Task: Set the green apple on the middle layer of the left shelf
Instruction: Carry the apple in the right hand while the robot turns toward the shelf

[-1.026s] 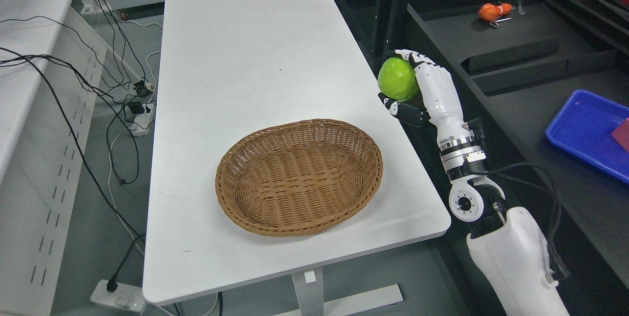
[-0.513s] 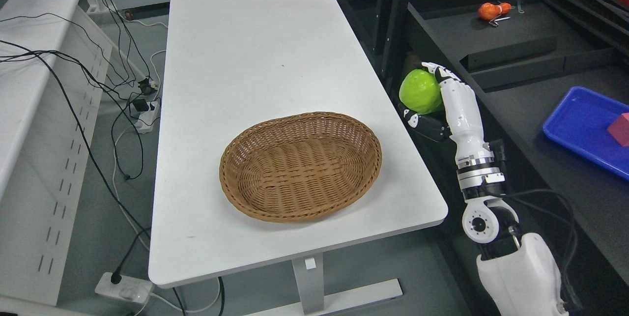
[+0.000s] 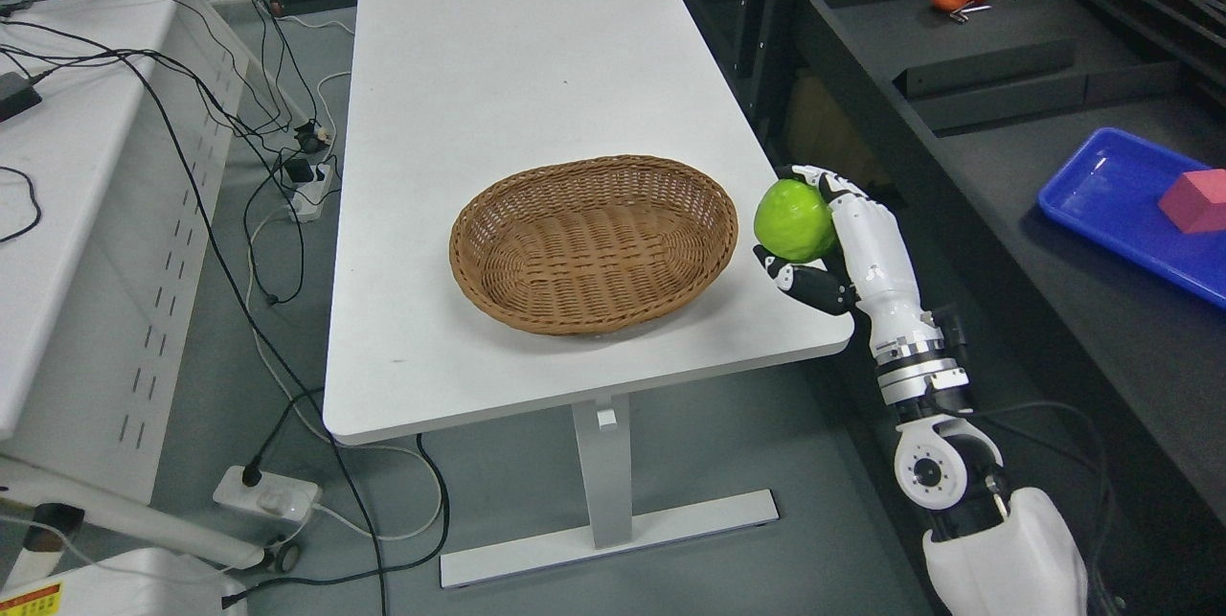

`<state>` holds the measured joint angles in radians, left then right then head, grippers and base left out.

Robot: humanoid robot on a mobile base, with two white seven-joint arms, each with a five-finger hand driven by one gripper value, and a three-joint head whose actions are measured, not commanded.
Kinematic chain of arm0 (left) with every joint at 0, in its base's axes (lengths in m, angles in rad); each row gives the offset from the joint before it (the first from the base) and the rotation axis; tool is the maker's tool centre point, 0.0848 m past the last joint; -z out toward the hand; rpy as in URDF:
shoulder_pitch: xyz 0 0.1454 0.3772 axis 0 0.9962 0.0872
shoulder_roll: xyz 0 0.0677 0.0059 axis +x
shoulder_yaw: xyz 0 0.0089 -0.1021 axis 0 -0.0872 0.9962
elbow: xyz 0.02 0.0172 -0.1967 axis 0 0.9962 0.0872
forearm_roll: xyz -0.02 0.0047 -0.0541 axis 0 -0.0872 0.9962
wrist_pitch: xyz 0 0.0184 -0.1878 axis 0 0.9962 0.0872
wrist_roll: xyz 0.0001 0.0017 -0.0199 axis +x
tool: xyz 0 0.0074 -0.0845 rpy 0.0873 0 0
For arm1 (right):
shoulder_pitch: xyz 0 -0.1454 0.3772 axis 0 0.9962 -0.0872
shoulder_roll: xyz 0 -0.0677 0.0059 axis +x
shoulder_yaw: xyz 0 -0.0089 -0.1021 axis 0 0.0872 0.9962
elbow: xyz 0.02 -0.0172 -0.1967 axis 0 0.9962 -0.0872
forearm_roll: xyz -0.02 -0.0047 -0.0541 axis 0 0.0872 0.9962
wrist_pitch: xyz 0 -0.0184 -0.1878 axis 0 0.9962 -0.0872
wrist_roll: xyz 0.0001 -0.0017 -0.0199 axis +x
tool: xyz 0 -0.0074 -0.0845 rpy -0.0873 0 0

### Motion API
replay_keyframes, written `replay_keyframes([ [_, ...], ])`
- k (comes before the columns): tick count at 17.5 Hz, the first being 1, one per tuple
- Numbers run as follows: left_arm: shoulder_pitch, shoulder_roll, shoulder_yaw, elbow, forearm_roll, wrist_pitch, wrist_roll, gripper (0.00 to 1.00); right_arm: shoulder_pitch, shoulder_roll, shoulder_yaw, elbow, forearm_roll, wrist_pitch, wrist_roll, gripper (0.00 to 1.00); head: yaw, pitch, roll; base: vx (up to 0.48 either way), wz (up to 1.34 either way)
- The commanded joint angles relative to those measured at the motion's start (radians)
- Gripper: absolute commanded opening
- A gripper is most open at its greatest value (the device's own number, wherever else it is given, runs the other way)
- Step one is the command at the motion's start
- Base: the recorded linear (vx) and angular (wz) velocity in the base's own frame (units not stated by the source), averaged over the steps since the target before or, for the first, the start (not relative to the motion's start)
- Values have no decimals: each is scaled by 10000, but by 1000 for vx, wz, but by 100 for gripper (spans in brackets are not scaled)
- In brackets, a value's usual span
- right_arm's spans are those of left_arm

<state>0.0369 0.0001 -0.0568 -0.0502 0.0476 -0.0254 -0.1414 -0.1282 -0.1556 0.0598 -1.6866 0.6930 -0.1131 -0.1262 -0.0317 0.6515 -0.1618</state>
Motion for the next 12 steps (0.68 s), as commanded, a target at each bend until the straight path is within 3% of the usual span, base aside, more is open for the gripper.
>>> replay_keyframes([
  [1,0,174,0,-4,0,8,3,100,269,129,16,-192,3,-65,-10,1,0,0,0,-298,82],
  [12,0,174,0,-4,0,8,3,100,914,482,-153,-192,3,-464,-241,1,0,0,0,-289,85],
])
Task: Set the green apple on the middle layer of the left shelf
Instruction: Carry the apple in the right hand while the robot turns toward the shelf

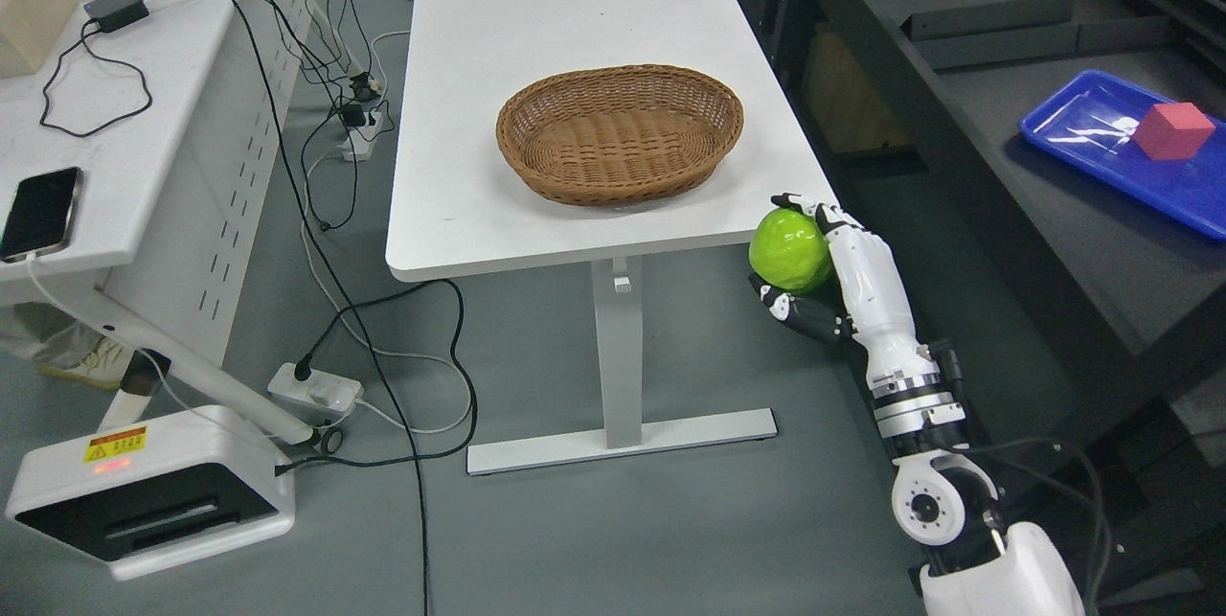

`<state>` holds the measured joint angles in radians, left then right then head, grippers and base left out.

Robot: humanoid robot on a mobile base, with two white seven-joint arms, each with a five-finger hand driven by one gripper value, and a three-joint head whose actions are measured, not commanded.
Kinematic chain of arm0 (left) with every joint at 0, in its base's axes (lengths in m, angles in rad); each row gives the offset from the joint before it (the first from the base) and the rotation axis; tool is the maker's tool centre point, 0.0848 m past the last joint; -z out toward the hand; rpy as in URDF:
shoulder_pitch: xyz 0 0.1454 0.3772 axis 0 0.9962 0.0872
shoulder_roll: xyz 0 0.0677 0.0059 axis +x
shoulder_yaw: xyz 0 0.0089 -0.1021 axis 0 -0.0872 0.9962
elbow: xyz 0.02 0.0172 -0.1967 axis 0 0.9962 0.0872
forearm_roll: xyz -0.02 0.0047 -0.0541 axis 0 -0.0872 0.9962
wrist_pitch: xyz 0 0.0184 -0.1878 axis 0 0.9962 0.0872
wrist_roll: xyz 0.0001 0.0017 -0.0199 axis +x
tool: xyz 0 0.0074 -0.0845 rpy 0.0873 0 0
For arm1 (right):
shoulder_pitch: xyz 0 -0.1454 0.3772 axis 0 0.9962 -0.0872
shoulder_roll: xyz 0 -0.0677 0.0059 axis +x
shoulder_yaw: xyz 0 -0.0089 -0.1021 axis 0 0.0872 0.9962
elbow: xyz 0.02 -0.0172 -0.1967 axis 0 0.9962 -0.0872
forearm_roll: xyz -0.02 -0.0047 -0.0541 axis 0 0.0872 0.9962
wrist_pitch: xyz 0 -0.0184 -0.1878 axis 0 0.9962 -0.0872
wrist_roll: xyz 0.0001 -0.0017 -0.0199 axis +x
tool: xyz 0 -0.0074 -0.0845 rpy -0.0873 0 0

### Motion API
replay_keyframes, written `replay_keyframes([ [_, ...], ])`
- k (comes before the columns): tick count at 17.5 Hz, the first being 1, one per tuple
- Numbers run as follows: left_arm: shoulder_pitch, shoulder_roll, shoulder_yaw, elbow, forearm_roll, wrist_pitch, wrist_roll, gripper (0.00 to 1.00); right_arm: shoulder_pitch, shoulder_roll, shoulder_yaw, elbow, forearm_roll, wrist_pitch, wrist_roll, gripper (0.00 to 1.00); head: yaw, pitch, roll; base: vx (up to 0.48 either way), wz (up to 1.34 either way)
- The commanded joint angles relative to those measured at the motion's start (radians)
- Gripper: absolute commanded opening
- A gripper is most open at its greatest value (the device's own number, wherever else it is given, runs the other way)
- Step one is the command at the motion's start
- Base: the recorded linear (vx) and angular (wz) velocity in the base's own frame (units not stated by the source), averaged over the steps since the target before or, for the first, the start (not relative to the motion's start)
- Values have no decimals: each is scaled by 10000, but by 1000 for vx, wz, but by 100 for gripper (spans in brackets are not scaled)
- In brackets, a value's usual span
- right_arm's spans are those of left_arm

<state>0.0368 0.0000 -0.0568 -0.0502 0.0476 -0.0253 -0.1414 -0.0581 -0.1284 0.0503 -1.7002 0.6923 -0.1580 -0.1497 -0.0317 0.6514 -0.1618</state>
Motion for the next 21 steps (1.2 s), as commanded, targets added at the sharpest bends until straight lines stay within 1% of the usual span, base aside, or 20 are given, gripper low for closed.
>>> replay_keyframes([
  [1,0,174,0,-5,0,8,3,100,213,226,-58,-56,11,-15,-21,1,0,0,0,-310,73],
  [12,0,174,0,-5,0,8,3,100,274,318,-43,-56,11,-15,-22,1,0,0,0,-319,4],
  [16,0,174,0,-5,0,8,3,100,274,349,-58,-56,11,-15,-67,2,0,0,0,-209,-391],
  [21,0,174,0,-5,0,8,3,100,350,333,-43,-56,-4,-15,-144,2,0,0,0,-89,-669],
])
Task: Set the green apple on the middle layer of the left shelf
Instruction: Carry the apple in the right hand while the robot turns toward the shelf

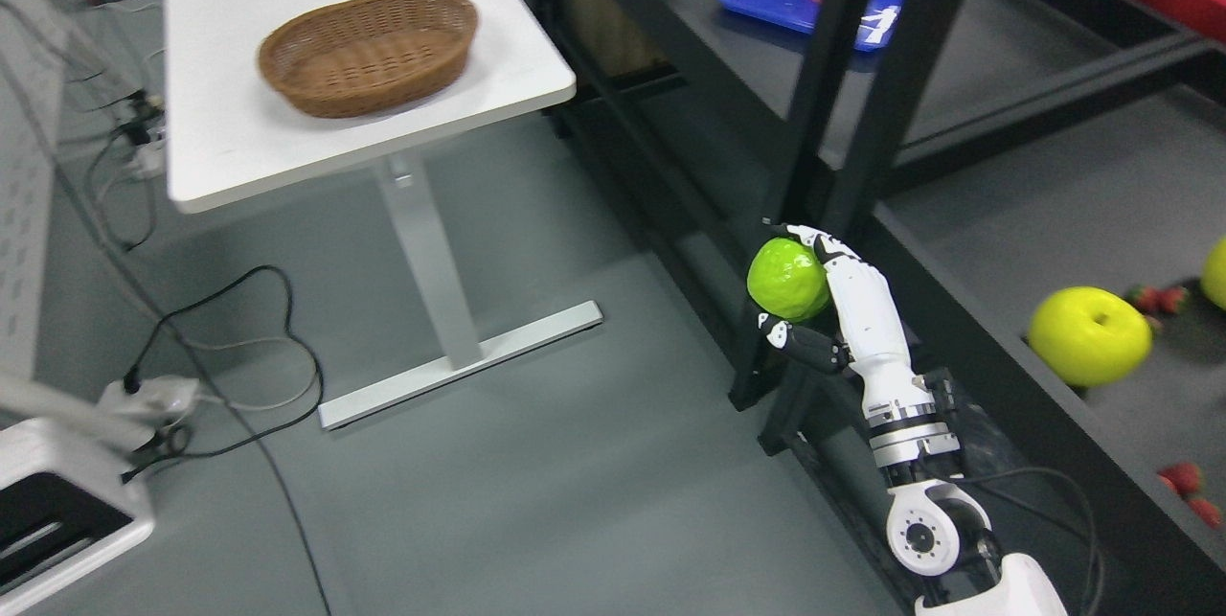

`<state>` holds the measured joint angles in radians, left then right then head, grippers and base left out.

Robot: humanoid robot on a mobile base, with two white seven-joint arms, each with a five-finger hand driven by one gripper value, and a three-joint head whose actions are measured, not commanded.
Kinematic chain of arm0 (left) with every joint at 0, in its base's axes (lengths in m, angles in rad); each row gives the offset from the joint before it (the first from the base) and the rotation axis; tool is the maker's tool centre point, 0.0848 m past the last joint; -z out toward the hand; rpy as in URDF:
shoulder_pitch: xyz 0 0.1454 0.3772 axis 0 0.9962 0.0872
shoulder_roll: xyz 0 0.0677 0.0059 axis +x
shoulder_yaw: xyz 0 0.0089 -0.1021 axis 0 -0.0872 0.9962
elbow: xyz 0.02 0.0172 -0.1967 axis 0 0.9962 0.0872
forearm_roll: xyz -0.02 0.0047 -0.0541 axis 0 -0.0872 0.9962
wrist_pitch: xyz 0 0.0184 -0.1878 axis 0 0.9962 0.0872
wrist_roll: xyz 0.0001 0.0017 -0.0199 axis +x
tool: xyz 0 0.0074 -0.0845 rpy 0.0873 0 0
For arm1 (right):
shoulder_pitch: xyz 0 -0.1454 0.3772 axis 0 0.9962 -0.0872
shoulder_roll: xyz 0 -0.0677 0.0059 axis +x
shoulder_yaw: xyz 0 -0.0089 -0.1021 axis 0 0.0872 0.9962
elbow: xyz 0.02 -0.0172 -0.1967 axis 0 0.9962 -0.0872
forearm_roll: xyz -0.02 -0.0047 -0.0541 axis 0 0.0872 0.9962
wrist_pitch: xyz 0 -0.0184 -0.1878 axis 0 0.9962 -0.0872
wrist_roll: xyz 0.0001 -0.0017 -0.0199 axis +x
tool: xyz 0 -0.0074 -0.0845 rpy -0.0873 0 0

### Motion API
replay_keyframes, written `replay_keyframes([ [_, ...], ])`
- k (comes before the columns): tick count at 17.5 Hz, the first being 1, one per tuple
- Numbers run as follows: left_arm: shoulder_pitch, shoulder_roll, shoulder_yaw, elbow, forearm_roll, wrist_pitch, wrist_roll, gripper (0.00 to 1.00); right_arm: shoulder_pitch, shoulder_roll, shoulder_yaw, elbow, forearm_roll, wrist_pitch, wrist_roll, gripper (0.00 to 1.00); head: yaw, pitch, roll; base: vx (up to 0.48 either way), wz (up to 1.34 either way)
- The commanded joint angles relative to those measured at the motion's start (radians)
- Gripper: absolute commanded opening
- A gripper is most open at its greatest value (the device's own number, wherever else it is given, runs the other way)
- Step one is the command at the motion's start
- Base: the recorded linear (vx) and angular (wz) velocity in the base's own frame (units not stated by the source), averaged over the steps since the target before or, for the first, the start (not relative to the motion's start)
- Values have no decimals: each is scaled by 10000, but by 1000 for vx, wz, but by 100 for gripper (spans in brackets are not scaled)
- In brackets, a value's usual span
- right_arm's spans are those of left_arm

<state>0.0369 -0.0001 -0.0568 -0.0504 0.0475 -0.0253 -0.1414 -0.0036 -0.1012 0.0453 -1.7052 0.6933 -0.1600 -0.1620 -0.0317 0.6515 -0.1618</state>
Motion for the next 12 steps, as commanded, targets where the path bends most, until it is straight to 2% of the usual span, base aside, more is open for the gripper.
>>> replay_keyframes([
  [1,-1,175,0,-2,0,8,3,100,-179,61,22,-6,1,5,-22,2,0,0,0,-7,-1058],
  [6,-1,175,0,13,0,8,3,100,-148,184,114,-6,-14,5,9,2,0,0,0,51,-1288],
  [12,-1,175,0,13,0,8,3,100,51,184,129,-6,-14,-10,70,2,0,-1,0,181,-1118],
])
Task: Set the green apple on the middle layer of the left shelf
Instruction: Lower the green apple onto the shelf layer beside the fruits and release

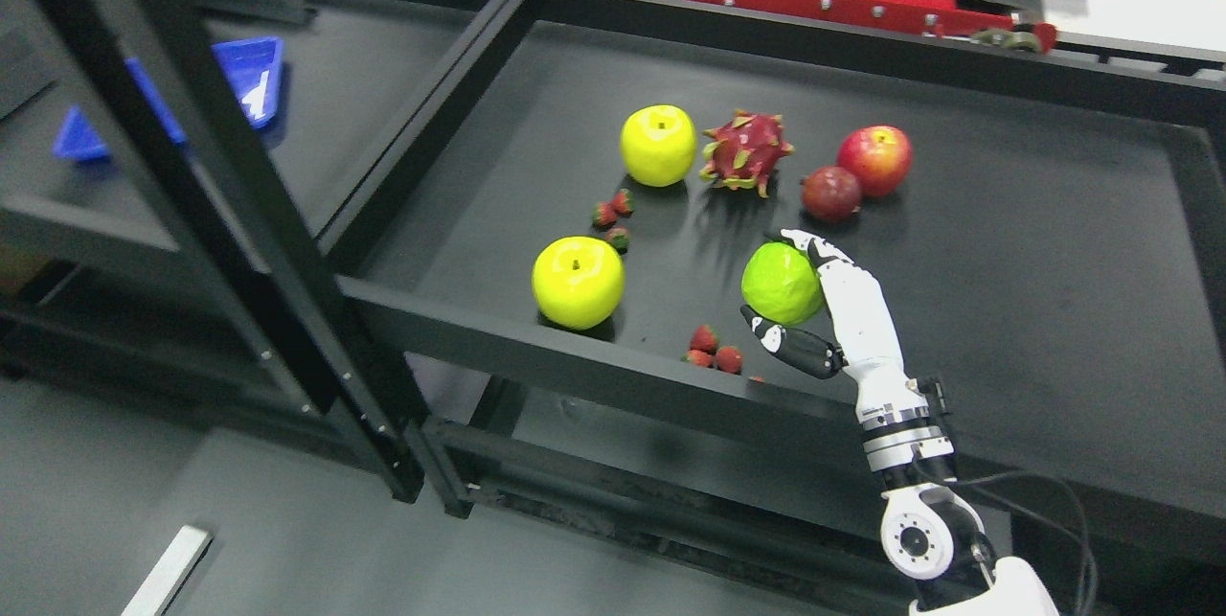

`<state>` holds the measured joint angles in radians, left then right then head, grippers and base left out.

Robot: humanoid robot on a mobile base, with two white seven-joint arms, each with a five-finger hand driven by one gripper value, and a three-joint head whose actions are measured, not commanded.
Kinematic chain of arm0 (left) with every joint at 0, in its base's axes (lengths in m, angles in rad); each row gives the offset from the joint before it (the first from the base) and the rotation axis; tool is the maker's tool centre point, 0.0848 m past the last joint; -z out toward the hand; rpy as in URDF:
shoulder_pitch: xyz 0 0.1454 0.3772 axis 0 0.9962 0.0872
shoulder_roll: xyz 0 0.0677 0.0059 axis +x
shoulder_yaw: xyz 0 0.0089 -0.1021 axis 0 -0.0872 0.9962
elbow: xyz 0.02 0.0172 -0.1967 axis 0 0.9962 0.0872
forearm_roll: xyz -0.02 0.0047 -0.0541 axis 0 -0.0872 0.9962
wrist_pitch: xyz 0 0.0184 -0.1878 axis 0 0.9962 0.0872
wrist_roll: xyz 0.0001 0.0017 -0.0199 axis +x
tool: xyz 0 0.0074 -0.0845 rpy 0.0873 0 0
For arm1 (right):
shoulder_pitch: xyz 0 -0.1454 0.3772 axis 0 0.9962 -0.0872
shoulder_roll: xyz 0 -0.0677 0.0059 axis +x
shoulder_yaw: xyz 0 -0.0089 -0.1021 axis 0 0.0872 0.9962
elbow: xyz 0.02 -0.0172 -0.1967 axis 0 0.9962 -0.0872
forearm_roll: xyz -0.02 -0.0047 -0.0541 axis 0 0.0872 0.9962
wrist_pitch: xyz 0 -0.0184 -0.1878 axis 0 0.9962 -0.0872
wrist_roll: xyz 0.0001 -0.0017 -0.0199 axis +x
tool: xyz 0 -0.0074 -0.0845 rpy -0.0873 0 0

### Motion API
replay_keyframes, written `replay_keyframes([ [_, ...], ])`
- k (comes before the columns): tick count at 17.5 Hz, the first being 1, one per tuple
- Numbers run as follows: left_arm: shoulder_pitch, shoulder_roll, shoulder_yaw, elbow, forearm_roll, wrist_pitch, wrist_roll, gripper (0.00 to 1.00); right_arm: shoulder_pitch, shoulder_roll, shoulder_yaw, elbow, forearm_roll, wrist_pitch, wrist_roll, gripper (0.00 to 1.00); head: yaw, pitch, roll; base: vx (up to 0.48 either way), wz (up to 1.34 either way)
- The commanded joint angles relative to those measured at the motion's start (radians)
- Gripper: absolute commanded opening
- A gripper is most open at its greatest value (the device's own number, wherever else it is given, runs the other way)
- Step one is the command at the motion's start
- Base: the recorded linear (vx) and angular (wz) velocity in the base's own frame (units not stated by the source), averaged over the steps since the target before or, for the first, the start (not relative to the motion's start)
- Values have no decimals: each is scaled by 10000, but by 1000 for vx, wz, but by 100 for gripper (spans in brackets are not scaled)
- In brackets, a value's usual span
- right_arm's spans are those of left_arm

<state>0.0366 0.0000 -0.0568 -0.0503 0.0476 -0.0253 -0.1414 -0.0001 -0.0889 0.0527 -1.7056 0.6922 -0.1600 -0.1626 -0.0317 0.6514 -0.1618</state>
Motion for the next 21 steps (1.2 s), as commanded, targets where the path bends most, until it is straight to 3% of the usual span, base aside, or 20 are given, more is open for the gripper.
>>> replay_keyframes([
  [1,3,175,0,-3,0,-7,3,100,32,61,56,-1,-4,-56,77,2,0,0,0,212,-754],
  [19,3,175,0,-3,0,8,3,100,2,276,194,14,12,-210,199,2,0,-4,0,194,-264],
  [21,3,175,0,-3,0,8,3,100,-60,276,773,29,12,-210,596,2,0,-4,0,77,-78],
])
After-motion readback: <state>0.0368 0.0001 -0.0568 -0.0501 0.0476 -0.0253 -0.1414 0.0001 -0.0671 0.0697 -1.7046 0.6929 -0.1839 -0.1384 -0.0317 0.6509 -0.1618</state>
